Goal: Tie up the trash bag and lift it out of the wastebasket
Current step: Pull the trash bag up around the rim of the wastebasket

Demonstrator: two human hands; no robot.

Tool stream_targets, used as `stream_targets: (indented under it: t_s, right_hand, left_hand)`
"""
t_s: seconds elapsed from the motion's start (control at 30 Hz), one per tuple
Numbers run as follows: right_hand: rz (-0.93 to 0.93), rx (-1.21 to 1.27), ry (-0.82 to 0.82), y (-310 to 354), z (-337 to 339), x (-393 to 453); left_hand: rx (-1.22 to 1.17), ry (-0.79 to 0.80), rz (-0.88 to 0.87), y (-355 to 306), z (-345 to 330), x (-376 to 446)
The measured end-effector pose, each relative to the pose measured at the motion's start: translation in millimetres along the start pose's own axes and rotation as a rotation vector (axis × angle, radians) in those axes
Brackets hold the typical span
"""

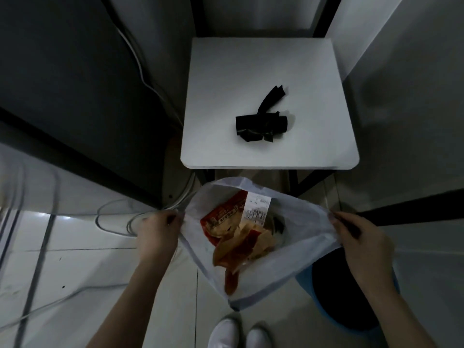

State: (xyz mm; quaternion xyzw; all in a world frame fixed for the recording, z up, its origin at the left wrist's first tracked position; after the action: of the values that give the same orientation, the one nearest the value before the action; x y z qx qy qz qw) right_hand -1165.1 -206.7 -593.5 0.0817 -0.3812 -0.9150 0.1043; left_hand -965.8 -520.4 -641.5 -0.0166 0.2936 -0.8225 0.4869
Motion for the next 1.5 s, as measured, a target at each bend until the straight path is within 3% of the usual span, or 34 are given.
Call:
stream_targets:
  t_s: [0.13,0.23,0.27,0.37,0.43,0.6,0.7,0.8,0.93,1.23,1.37,1.5]
  right_hand:
    - [0.016,-0.046,0.025,0,9,0]
    - [0.059,-0.084,0.051,3,6,-1]
    - [0.063,-0.077,0.055,3,4,-1]
    - [0.095,-0.062,0.067,3,1,1]
    - [0.160,-0.108,0.072,5,0,4]
    - [0.274,-0.189,0.031,11,-5,15]
    - [0.298,-0.188,0.012,13,-8,22]
    - [0.316,-0.169,0.001,15,-9,21]
    - [0.335,-0.113,-0.004,13,-8,9]
    - [0.312,-0.044,-0.003,0,-7,1]
    - [0.279,-0.005,-0.026,-1,-8,4]
    - [0.071,0.068,-0.013,-17,-7,-4]
  left_hand:
    - [0.022,-0.038,-0.012,5,11,-9]
    - [0.223,0.005,0.000,-10,5,-7]
    - [0.259,0.022,-0.086,-27,1,-4]
    - [0.225,0.060,-0.559,-99,-16,3]
    - [0.261,0.178,-0.791,-137,-34,8]
    - [0.414,0.384,-1.034,-171,-71,22]
    - [0.343,0.281,-1.051,-173,-72,29]
    - [0.518,0.186,-1.112,-166,-72,29]
    - [0.572,0.068,-1.236,-157,-66,22]
    - [0.545,0.184,-1.264,-161,-79,14]
    - [0.366,0.298,-1.046,-155,-85,20]
    - [0.169,0.223,-0.784,-144,-72,32]
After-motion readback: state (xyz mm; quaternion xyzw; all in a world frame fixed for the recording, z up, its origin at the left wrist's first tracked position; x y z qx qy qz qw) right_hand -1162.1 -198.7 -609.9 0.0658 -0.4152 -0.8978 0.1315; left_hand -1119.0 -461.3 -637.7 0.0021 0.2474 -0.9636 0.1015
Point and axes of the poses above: each hand's wrist, its own x-axis towards the middle knuckle, its own z-axis out of the back of the hand, y = z × x, the point moved 6 cm from there along x, towards the middle knuckle, and after that the axes turned 2 degrees about -z, right-handed, at the moved point
